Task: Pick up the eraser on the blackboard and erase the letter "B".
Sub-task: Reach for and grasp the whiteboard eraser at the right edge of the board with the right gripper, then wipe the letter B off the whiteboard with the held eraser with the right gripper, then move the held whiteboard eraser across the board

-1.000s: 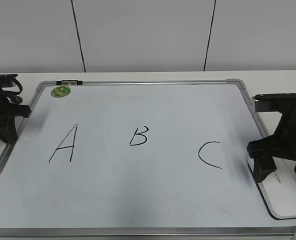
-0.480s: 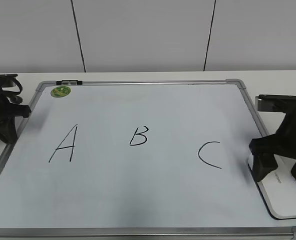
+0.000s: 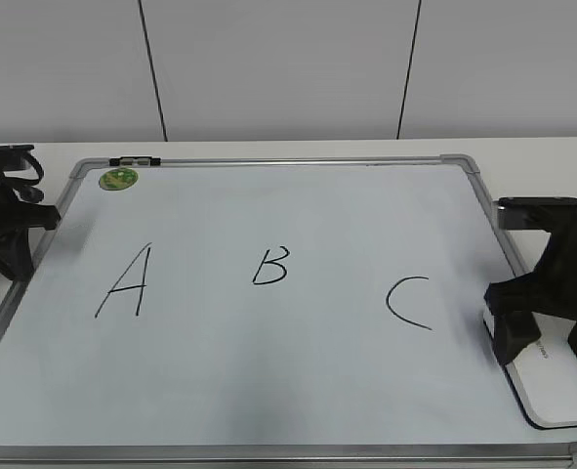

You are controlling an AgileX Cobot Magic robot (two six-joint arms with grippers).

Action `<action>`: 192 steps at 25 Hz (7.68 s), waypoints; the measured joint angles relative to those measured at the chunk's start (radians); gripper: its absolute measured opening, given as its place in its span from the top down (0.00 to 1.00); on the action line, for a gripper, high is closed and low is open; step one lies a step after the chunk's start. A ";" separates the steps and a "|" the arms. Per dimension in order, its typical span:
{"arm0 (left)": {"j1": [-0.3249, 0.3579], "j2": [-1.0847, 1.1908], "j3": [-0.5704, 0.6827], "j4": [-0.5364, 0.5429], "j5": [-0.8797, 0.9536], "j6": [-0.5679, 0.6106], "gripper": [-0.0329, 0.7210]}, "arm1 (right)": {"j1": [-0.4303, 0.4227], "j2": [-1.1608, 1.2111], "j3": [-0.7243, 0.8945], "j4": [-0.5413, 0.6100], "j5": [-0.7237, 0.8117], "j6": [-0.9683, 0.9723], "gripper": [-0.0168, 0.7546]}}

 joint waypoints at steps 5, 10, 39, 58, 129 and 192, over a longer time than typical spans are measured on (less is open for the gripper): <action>0.000 0.000 0.000 0.000 0.000 0.000 0.90 | 0.000 0.006 -0.002 0.000 -0.012 0.000 0.12; 0.000 0.000 0.000 0.000 0.000 0.000 0.90 | 0.000 0.020 -0.002 0.000 -0.016 0.000 0.13; 0.001 0.000 0.000 -0.010 0.000 0.000 0.88 | 0.000 0.032 -0.158 0.036 0.148 0.000 0.30; 0.002 0.000 0.000 -0.014 0.004 0.000 0.88 | 0.209 0.374 -0.743 0.018 0.325 0.000 0.30; 0.000 0.000 -0.002 -0.009 0.008 0.002 0.88 | 0.539 0.704 -1.158 0.194 0.321 0.000 0.30; -0.001 0.000 -0.004 0.010 0.012 0.002 0.92 | 0.084 0.449 -1.022 -0.084 0.340 0.101 0.30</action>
